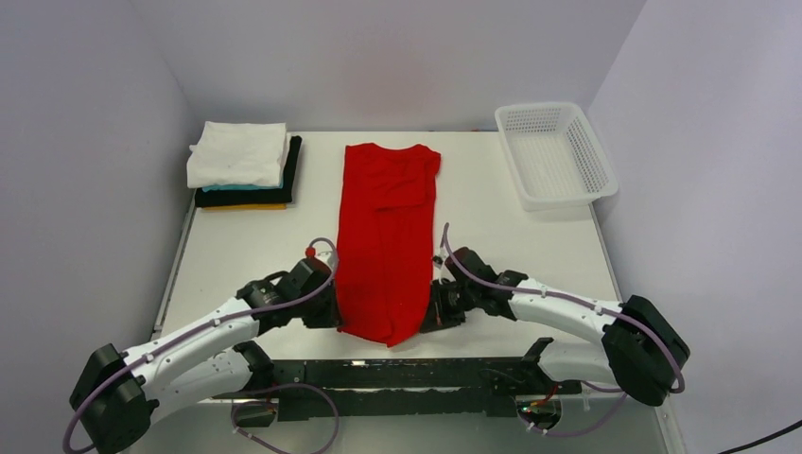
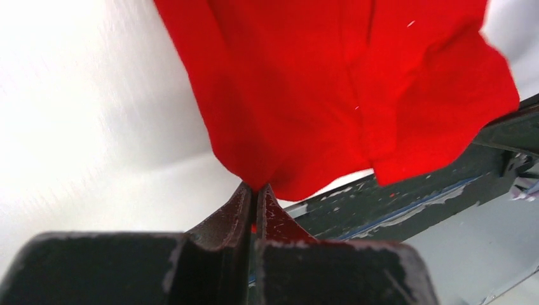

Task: Fold and stack the t-shirts
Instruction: Grab the bottom of the folded rectangular tshirt with both arms, then fold the folded rectangular tshirt in 1/3 of the way

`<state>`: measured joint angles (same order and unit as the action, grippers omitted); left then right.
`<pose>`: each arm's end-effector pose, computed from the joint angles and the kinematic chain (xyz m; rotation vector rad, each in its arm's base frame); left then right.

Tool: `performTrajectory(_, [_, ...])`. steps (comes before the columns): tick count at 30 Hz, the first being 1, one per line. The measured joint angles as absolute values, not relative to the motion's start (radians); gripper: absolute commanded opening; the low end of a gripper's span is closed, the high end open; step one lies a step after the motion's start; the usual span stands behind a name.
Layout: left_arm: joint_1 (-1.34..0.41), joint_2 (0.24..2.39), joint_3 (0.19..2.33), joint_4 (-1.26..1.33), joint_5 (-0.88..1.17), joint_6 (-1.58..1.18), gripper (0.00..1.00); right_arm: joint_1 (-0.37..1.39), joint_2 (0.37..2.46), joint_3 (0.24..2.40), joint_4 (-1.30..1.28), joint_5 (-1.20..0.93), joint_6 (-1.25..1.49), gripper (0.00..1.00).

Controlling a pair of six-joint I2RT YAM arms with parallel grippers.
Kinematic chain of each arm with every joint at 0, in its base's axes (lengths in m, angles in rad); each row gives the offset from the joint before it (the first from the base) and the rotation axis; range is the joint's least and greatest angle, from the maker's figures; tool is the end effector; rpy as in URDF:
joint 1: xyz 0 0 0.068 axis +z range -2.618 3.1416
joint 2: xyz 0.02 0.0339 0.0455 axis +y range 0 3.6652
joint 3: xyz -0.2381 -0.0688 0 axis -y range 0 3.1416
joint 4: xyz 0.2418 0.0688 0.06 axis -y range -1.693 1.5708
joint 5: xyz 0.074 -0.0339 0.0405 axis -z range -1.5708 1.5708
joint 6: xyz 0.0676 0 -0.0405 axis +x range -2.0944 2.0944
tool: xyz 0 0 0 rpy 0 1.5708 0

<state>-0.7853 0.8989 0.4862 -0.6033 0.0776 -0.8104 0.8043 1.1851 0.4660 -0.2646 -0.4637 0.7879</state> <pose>0.1320 -0.1393 0.1376 -0.0041 2.7393 -0.6326 0.1352 0.1840 0.1080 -0.2271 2.8531 1.0882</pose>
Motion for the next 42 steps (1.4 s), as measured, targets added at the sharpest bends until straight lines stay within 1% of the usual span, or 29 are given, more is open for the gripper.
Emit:
performTrajectory(7, [-0.755, 1.001, 0.627, -0.545, -0.002, -0.807, 0.0, 0.724, 1.246, 0.668, -0.265, -0.405, 0.723, 0.0])
performTrajectory(13, [-0.625, 1.102, 0.708, -0.415, -0.053, -0.791, 0.0, 0.621, 1.372, 0.781, -0.267, -0.356, 0.67, 0.0])
performTrajectory(20, [-0.546, 1.285, 0.873, -0.341, -0.057, -0.748, 0.0, 0.544, 1.471, 0.909, -0.26, -0.31, 0.624, 0.0])
performTrajectory(26, [-0.496, 1.433, 1.011, -0.345, -0.066, -0.717, 0.0, 0.503, 1.57, 1.029, -0.261, -0.27, 0.583, 0.0])
performTrajectory(32, [-0.462, 1.505, 1.09, -0.345, -0.068, -0.688, 0.0, 0.478, 1.627, 1.092, -0.279, -0.218, 0.543, 0.0])
performTrajectory(42, [-0.42, 1.652, 1.202, -0.356, -0.05, -0.638, 0.0, 0.431, 1.742, 1.18, -0.281, -0.216, 0.523, 0.0])
